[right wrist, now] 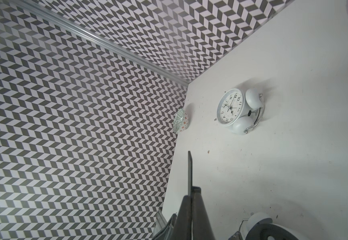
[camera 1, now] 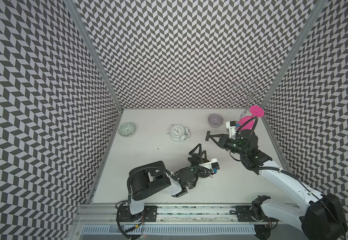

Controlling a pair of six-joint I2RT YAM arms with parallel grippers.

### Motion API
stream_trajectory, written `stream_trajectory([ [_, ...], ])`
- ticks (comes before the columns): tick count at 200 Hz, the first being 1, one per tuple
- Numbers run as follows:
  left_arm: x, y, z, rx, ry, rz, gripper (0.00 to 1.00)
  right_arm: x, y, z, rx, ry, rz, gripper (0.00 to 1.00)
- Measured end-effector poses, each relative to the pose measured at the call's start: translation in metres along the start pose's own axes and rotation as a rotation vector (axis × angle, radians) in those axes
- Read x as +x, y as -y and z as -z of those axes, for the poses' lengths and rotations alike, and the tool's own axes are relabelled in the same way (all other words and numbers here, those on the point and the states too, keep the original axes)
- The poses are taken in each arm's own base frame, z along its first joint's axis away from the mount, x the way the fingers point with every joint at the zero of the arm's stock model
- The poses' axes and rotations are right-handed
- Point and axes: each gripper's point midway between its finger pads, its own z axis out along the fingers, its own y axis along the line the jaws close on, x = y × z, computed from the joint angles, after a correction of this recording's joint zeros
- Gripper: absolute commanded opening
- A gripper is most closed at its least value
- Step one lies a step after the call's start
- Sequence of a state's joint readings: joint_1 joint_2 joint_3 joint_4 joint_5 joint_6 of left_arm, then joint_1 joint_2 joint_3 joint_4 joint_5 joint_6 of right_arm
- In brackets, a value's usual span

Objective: Insert the battery into the alarm
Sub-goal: Pick up the cover from the center of the board, then install the cover on the alarm.

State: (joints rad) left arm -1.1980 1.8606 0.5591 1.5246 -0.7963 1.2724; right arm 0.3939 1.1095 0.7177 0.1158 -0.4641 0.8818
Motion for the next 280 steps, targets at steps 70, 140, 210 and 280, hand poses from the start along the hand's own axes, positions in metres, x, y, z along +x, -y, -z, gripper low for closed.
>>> stream_trajectory([
  [70,0.036,-0.070,0.018,-0.039,-0.037,0.582,0.81,-0.001,0.022,0.040,0.084,0.038,0.065,0.00],
  [140,0.075,-0.062,0.026,0.308,-0.173,1.223,0.99,0.085,0.060,0.050,0.063,-0.254,0.014,0.00],
  [210,0.071,0.030,0.069,0.787,-0.608,1.522,0.99,0.125,0.090,0.044,0.067,-0.396,-0.090,0.00],
  [280,0.090,0.098,0.085,0.892,-0.967,1.540,0.96,0.145,0.120,0.046,0.086,-0.353,-0.192,0.00],
])
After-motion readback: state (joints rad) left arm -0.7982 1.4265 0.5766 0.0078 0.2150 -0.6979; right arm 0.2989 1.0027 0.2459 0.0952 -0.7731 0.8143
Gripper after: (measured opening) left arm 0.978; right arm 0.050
